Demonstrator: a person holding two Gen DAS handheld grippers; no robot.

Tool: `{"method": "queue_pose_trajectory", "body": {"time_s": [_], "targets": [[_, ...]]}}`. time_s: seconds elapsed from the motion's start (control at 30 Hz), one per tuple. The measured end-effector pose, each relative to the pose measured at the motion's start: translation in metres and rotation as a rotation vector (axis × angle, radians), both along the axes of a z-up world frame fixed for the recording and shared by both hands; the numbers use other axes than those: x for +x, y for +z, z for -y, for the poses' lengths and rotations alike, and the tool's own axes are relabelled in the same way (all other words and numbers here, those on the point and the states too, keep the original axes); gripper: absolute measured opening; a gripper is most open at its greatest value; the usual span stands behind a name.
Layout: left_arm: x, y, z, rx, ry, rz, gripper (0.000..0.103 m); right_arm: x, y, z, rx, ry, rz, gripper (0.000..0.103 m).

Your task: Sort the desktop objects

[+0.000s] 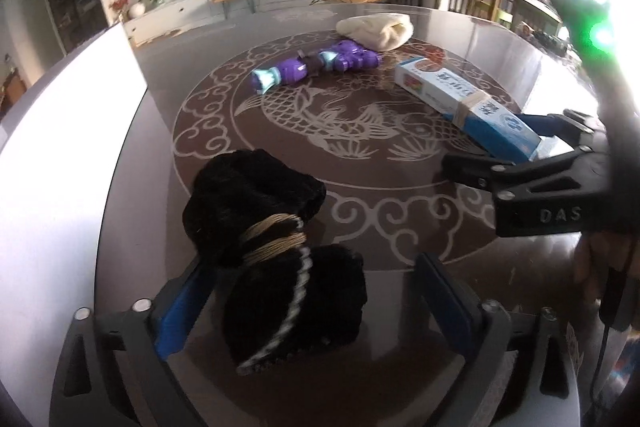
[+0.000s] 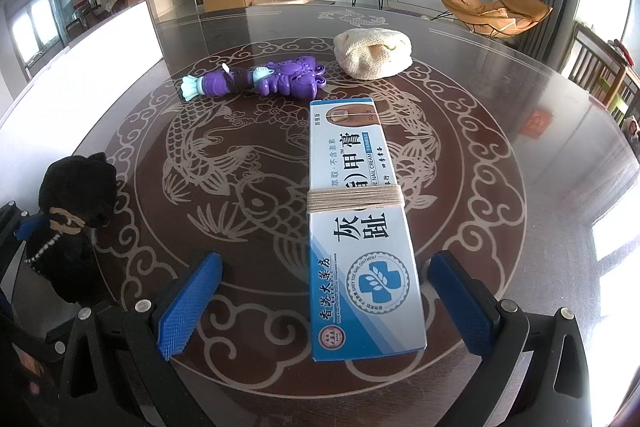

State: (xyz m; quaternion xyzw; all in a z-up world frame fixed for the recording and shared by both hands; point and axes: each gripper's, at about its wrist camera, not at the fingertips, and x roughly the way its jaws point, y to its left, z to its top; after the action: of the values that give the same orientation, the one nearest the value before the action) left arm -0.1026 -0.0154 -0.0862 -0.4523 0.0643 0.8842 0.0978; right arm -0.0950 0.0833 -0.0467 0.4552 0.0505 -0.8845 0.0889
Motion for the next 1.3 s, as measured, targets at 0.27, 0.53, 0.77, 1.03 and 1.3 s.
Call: {"method": "queue_pose_trajectory", "body": {"time_s": [0.27, 0.53, 0.77, 1.03, 1.3], "targets": [[-0.001, -0.002, 0.002, 0.022, 0.016, 0.006, 0.103, 0.001, 0.000, 0.000, 0.000, 0.000, 0.000, 0.103], [-0.004, 0.000, -0.001, 0.020, 0.037, 0.008, 0.103, 0.000, 0.001, 0.001, 0.000, 0.000, 0.000, 0.103], [-0.011, 0.006, -0.001, 0.014, 0.052, 0.019, 0.061, -0.032, -0.001, 0.014, 0.026, 0.024, 0.117, 0.090], [0.019, 0.032, 0.004, 0.106, -0.008, -0.044, 0.032, -0.011, 0.022, -0.012, -0.061, -0.015, 0.146, 0.042], [0.074, 0.105, 0.057, 0.279, 0.059, -0.176, 0.032, 0.015, 0.087, 0.022, -0.228, 0.069, 0.081, 0.042]]}}
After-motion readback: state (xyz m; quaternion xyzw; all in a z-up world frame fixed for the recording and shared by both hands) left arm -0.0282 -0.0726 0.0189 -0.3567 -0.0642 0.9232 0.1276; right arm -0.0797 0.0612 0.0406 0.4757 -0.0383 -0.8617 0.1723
